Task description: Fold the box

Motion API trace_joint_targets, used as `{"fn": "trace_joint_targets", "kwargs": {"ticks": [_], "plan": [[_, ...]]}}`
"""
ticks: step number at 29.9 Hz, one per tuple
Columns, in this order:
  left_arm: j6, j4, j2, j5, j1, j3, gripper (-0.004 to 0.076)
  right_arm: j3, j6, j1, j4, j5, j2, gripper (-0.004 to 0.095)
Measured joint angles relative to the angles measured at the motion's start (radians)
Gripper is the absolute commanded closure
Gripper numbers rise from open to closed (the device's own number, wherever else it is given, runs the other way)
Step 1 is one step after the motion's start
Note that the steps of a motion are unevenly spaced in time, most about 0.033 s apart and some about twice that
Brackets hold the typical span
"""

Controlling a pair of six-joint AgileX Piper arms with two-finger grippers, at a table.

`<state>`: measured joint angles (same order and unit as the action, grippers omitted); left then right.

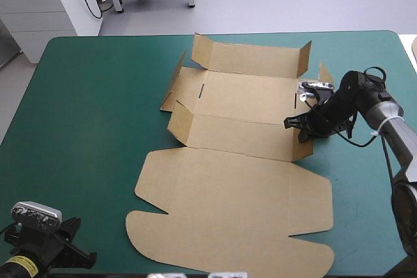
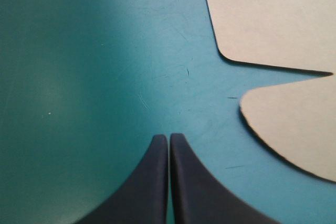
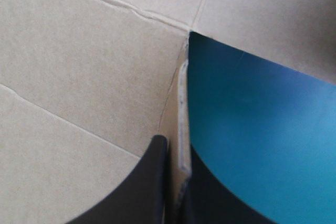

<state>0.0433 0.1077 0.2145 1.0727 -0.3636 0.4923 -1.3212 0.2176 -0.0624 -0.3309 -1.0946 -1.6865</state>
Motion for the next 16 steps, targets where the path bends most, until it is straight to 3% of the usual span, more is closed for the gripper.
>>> {"fn": "trace_joint_targets", "kwargs": {"ticks": [7,16], "plan": [[0.000,0.001,0.000,0.002,0.000,0.000,0.0731,-0.147,0.202,-0.044,0.146,-0.018,-0.002,0.0927],[0.000,0.003,0.000,0.016,0.000,0.000,0.0731,-0.177,0.397,-0.242,0.357,0.017,-0.029,0.0927]]}}
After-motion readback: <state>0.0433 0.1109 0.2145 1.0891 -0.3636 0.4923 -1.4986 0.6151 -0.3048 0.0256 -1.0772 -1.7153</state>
